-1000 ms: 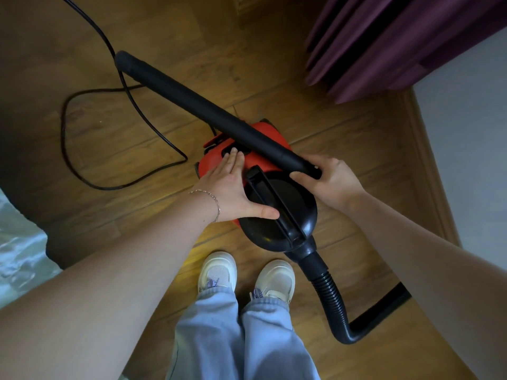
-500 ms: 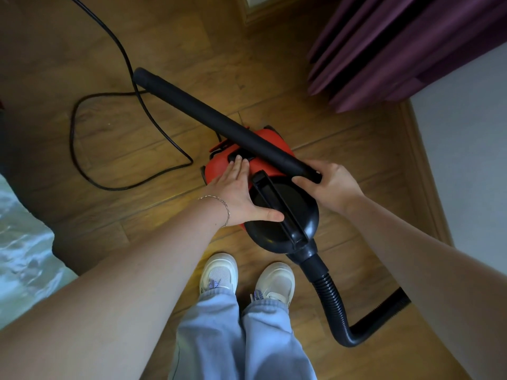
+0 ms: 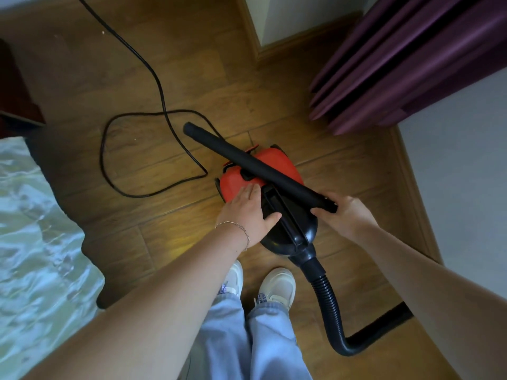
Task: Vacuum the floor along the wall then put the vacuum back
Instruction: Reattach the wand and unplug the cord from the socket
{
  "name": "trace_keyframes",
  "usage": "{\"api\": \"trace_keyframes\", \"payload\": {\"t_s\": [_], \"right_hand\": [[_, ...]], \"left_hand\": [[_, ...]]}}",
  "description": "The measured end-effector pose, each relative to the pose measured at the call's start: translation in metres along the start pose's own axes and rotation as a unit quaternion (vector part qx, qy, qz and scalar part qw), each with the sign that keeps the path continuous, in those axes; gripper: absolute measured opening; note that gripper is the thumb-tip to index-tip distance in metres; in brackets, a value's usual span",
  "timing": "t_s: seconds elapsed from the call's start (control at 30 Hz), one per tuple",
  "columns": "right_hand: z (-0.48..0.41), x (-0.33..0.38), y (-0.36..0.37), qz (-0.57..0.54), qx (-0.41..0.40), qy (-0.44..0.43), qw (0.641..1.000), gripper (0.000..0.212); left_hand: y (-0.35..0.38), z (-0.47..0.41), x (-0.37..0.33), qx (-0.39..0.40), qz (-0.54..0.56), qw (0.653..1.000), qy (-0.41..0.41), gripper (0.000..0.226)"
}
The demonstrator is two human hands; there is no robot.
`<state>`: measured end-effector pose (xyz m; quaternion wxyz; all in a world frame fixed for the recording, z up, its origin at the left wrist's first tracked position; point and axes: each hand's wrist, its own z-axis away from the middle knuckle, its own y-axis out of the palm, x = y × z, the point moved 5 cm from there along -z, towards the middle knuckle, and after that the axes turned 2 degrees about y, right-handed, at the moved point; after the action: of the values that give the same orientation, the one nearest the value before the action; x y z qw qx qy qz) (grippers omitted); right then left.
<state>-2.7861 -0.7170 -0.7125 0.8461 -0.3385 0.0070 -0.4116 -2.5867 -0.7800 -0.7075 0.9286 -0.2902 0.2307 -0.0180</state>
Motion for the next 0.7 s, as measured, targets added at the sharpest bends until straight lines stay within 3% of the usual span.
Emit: {"api": "trace_keyframes", "payload": {"t_s": [0.27,0.47,0.7], "right_hand": [[0.029,0.013,-0.022,-0.036,-0.004,-0.024,0.999,0.040],[0.035,0.029,-0.035,-0.017,-0.004,-0.068,0.997,0.038],[0.021,0.040,-0.041,-0.016,-0.051,-0.118,0.992,0.027]], "left_hand": [[-0.033,0.030,-0.007,-0.058,0.009,0.998,0.014,0.065],[-0.071,0.034,-0.035,-0.224,-0.054,0.963,0.141,0.047],[-0.069,0.001,-0.033,-0.165,-0.149,0.966,0.131,0.045]]}}
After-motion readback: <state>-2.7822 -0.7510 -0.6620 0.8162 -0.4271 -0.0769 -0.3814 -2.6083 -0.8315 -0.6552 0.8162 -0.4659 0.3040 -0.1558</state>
